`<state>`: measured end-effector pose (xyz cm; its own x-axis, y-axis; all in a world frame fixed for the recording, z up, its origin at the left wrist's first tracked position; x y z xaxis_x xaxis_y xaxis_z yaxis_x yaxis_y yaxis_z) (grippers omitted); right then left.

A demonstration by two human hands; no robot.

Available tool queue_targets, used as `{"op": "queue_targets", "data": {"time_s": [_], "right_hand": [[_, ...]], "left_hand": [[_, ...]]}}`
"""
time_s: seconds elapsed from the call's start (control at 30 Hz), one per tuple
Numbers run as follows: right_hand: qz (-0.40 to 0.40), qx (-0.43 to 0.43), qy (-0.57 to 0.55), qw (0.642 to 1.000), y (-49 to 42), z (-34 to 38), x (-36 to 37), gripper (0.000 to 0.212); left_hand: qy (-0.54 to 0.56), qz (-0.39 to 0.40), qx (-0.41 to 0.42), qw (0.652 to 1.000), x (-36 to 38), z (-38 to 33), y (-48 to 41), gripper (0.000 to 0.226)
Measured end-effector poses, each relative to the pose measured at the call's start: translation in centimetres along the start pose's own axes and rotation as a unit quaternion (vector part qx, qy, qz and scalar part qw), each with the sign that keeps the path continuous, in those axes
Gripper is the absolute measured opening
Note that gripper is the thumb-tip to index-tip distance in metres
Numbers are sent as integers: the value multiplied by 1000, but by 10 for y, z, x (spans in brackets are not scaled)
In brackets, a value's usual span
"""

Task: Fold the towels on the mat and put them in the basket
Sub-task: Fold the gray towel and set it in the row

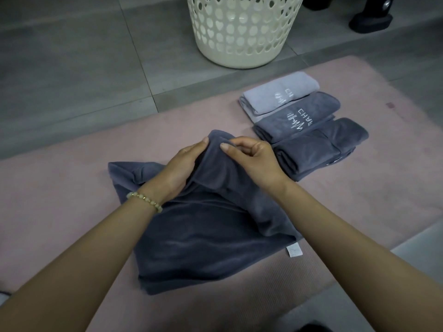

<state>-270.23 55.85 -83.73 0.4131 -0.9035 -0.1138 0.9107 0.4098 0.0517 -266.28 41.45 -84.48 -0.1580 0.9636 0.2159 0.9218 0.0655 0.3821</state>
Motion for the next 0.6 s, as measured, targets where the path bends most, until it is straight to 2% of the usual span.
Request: {"op": "queue_targets", "data": {"time_s": [0.13,0.3,0.37,0.47,0.6], "right_hand": [[-39,-25,30,998,-4,-1,-2,4],[-73,-14,19,997,-7,-1,-3,10],[-76,-7,26,997,-7,-2,-5,3],[-72,36,-5,997,-4,-8,-18,10],[-118,116,-27,986,11,-26,-71,9]], "left_hand": [[-27,-7,4,1000,-5,2,0,29],[-75,8,24,997,3,-3,5,31],[-143,27,66,987,7,-1,5,39],[-221,20,157,962,15,2,-1,41],[-254,-24,191,948,32,1,-26,44]]}}
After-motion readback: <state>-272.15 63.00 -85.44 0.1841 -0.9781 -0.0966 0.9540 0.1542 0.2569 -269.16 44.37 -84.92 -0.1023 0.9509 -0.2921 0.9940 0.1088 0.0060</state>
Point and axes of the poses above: each hand's wrist, its own y-axis away from the middle knuckle, its own x-axis out of the palm, z = x × y, the point moved 2 cm from there along -y, towards the middle knuckle, and after that the axes turned 7 degrees about y, right-handed, at the moved point
